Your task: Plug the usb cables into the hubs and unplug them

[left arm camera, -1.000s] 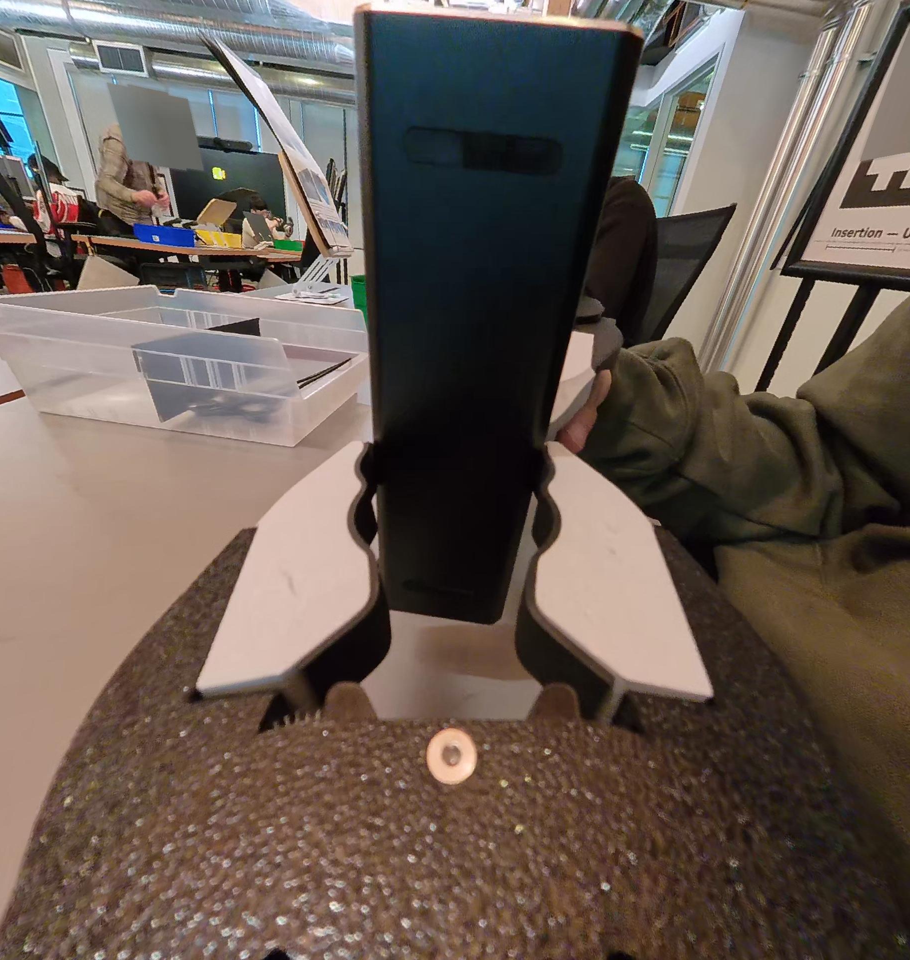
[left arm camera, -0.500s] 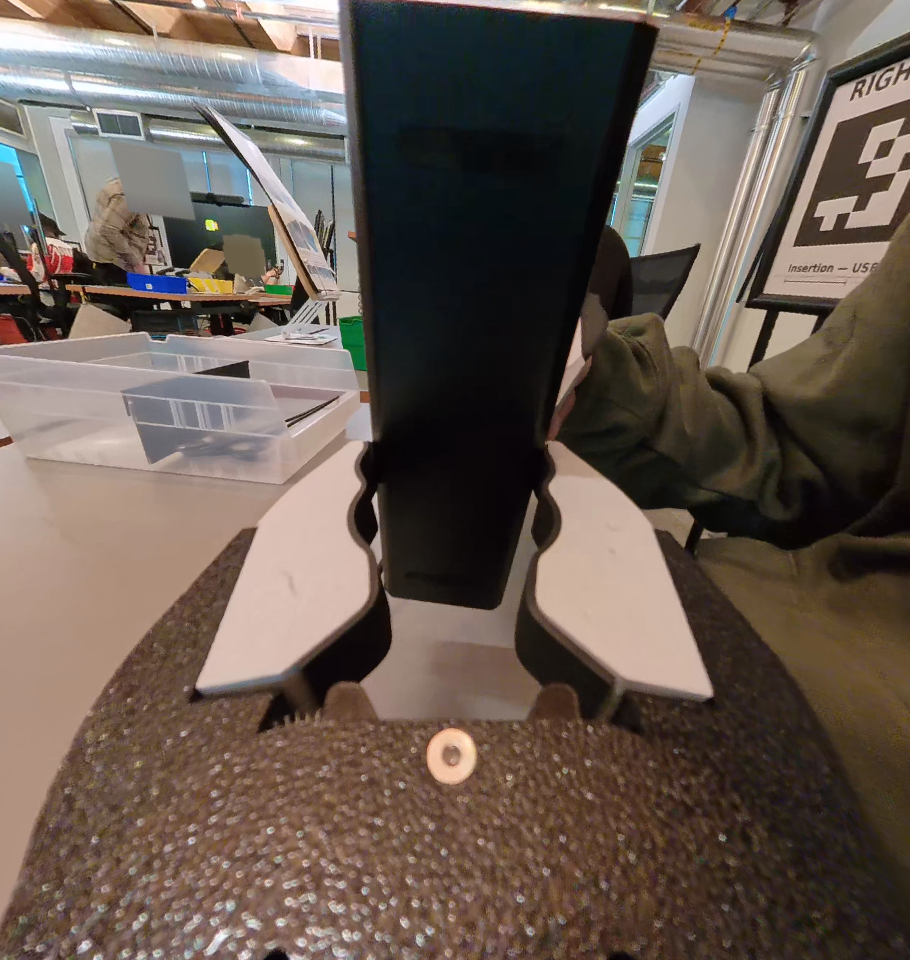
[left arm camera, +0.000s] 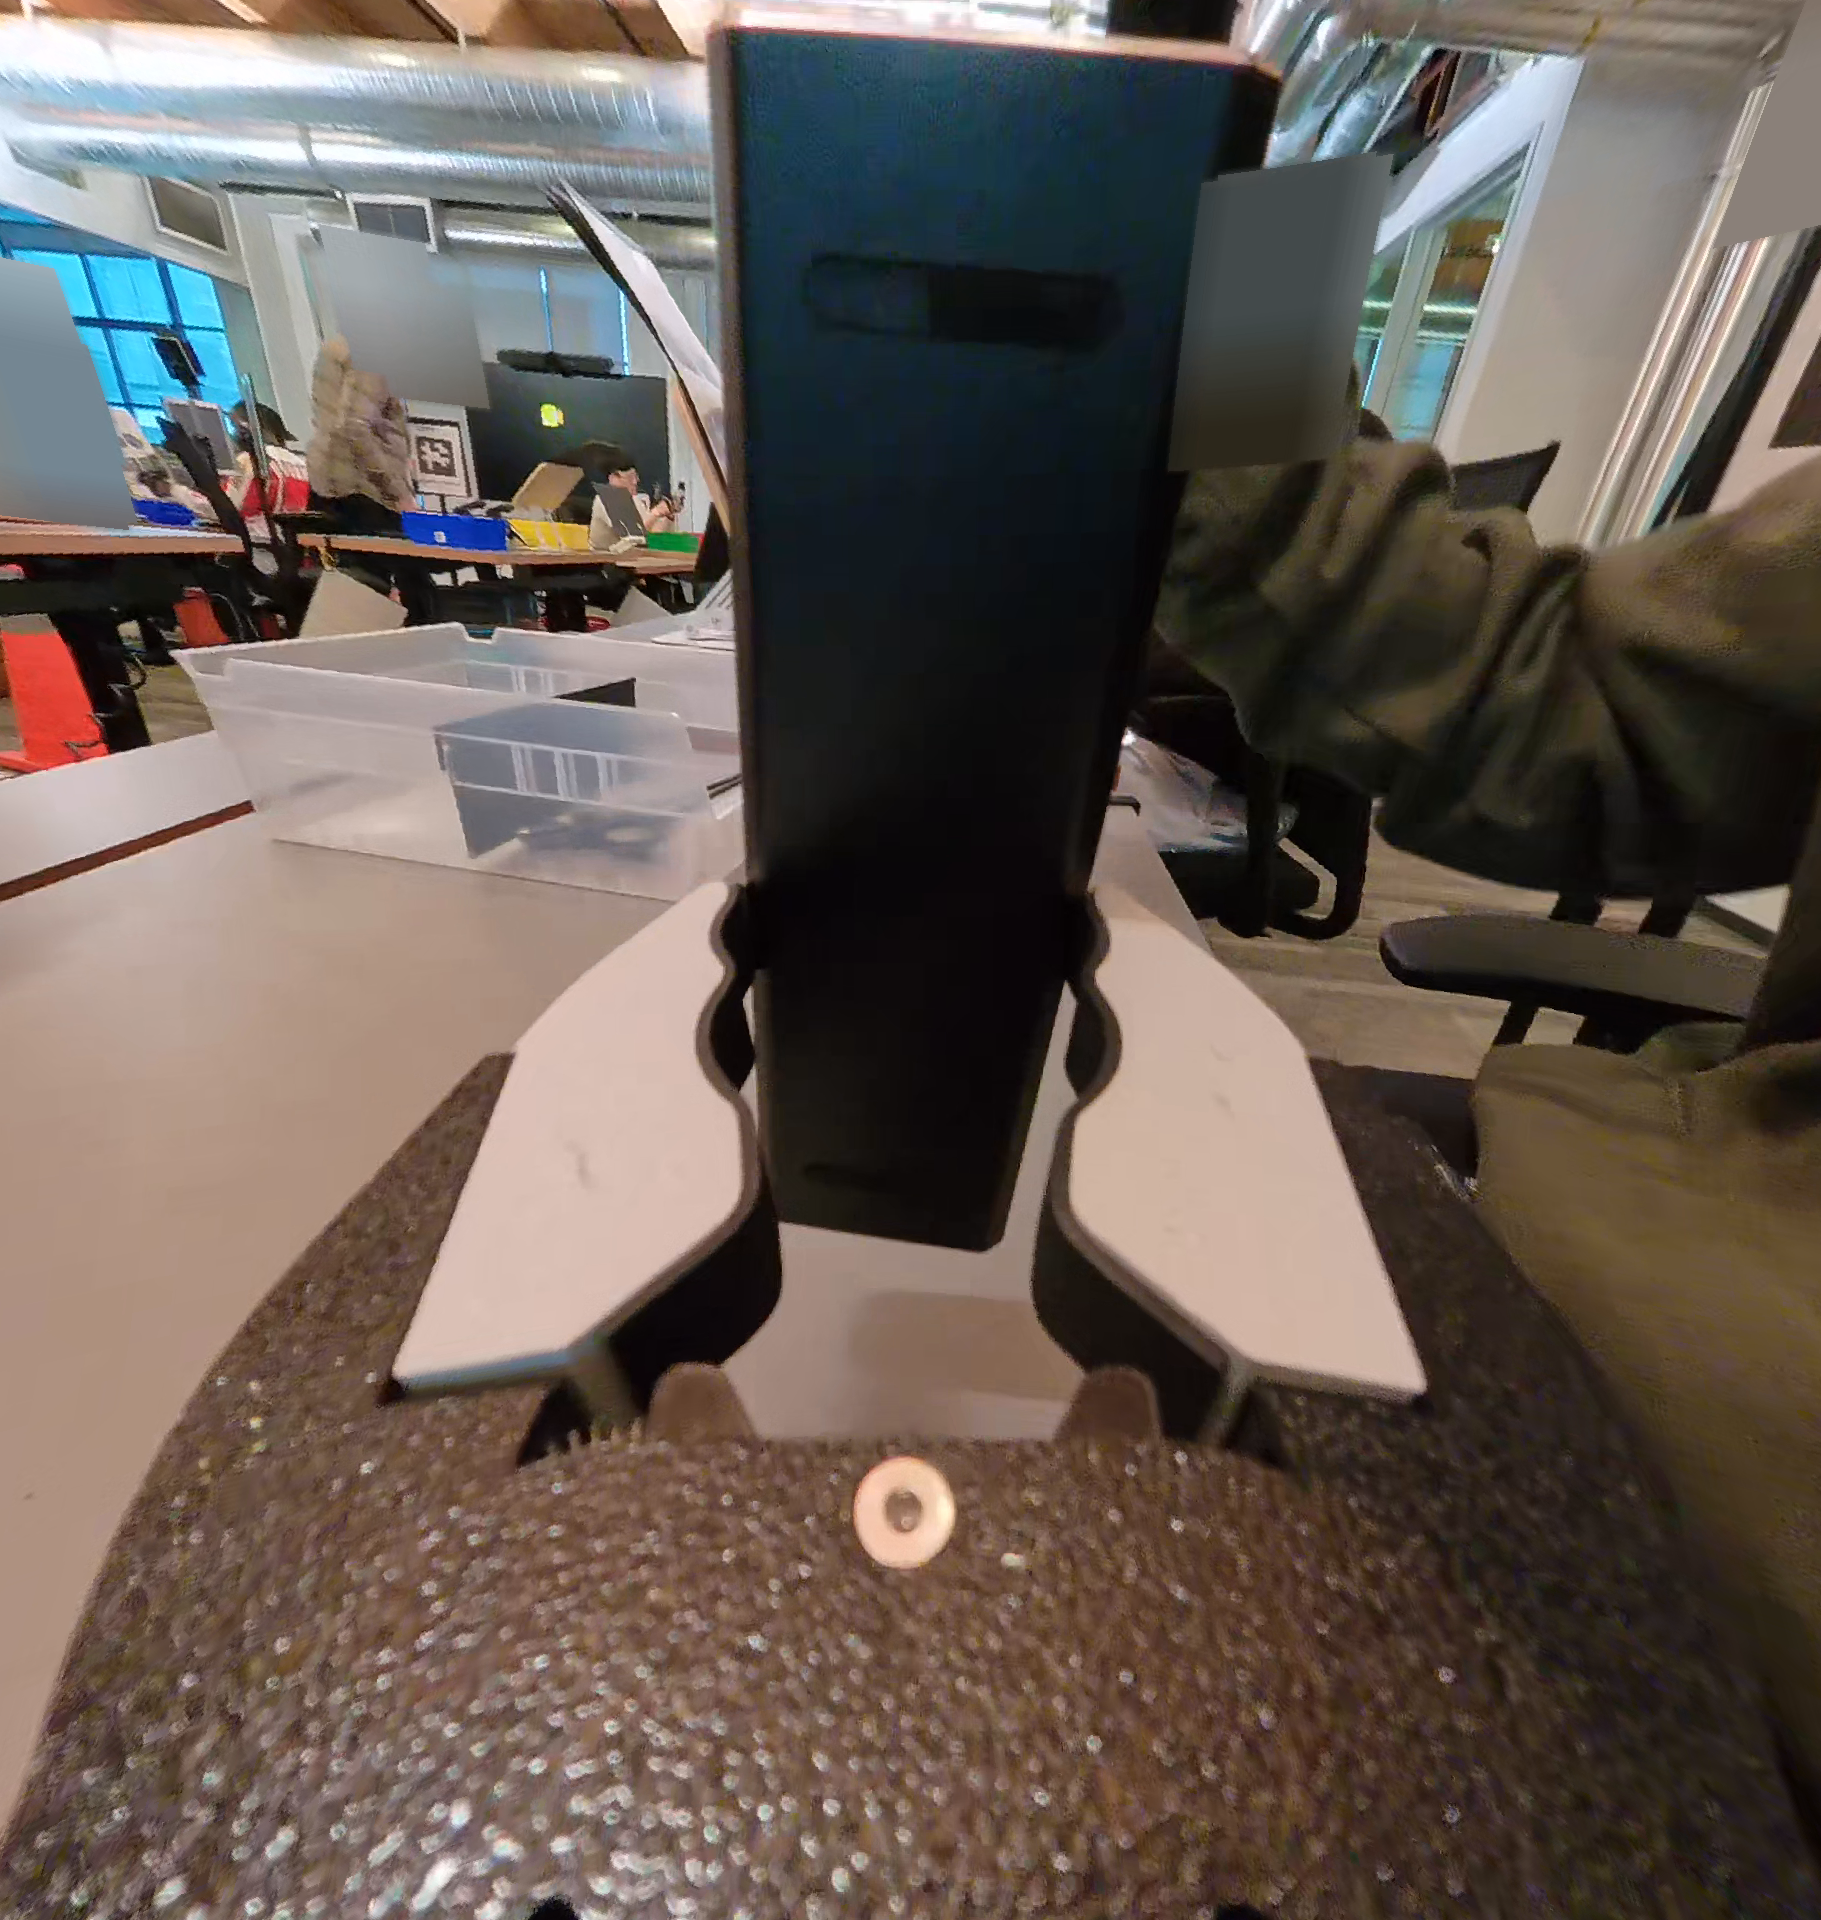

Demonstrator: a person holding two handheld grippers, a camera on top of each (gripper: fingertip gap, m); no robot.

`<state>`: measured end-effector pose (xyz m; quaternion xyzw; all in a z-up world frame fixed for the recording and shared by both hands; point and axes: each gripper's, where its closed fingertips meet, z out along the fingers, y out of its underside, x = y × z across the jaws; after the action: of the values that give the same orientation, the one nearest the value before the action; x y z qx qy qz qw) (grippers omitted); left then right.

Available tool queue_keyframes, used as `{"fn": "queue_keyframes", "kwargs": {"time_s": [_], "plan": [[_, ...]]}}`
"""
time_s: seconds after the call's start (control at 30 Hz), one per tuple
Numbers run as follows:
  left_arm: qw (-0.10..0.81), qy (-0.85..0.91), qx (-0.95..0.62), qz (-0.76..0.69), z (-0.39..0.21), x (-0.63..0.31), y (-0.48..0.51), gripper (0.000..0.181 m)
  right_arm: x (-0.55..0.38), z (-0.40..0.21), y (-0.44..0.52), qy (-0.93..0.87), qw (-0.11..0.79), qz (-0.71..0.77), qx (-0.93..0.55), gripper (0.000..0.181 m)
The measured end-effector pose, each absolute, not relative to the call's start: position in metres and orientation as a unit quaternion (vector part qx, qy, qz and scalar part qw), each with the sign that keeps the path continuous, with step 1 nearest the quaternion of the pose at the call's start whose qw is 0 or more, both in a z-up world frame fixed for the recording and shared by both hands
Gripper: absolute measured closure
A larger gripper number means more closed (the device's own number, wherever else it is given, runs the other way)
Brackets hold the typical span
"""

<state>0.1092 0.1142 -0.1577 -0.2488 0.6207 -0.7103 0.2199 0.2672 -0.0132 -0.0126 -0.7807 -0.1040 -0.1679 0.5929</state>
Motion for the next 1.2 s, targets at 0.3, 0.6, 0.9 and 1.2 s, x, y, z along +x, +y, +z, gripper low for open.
{"fn": "queue_keyframes", "kwargs": {"time_s": [0.3, 0.6, 0.9, 1.2], "plan": [[0.212, 0.611, -0.251, -0.72, -0.158, 0.11, 0.117, 0.123, 0.407, -0.051, -0.032, -0.004, 0.492, -0.24, -0.837, 0.166], [0.215, 0.607, -0.253, -0.722, -0.156, 0.11, 0.119, 0.123, 0.422, -0.167, 0.004, 0.032, 0.433, -0.155, -0.888, 0.152], [0.208, 0.613, -0.253, -0.719, -0.159, 0.112, 0.116, 0.123, 0.332, -0.094, 0.051, -0.043, 0.549, -0.029, -0.834, 0.102], [0.202, 0.616, -0.239, -0.723, -0.158, 0.11, 0.107, 0.123, 0.103, -0.124, 0.12, -0.159, 0.637, 0.148, -0.739, 0.112]]}}
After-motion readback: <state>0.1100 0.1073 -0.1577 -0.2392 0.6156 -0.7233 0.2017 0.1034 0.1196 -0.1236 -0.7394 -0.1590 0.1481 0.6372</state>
